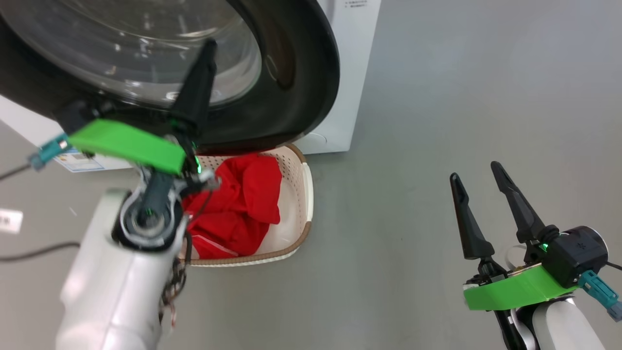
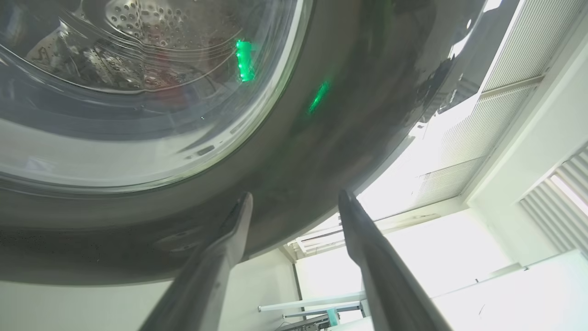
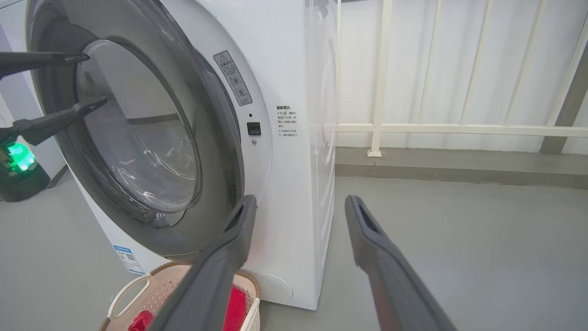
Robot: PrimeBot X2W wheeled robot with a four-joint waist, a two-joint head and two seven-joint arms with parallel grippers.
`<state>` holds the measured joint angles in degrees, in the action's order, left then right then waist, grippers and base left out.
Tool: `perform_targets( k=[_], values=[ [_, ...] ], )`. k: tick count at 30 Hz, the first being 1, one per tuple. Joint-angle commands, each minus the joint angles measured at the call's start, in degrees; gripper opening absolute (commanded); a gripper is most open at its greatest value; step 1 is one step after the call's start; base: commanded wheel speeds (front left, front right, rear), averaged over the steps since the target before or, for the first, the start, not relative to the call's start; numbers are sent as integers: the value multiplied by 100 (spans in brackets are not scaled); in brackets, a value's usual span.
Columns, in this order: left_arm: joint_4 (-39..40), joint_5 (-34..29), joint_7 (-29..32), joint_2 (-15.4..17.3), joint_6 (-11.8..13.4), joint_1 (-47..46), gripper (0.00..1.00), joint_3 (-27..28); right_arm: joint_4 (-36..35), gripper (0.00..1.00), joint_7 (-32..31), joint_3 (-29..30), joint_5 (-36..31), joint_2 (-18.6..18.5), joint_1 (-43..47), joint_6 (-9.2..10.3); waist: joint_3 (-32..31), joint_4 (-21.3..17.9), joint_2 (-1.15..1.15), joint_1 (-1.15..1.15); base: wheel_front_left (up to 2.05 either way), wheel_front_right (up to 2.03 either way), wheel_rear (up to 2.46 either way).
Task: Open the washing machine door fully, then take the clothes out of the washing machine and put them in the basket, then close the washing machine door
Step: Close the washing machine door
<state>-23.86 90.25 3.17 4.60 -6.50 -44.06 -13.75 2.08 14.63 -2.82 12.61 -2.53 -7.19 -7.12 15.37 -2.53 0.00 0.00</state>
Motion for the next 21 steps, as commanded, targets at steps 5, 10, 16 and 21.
perform_targets(
  k=[5,10,16,21],
  values=[
    [747,-746,-431,451,-17,628,100,-133,-146,100,37,-65,19,-34,104,-36,-241,175,0,0,0,0,0],
    [1148,-1667,-1120,705,-24,1273,100,-365,-134,100,37,-23,50,-34,177,-36,-450,256,0,0,0,0,0],
    [1342,-3013,-1694,1037,274,1859,100,-605,-118,100,37,40,58,-34,291,-36,-692,325,0,0,0,0,0],
    [1653,-4052,-1806,1125,615,2279,100,-503,-126,100,37,87,86,-34,407,-36,-854,368,0,0,0,0,0]
  ],
)
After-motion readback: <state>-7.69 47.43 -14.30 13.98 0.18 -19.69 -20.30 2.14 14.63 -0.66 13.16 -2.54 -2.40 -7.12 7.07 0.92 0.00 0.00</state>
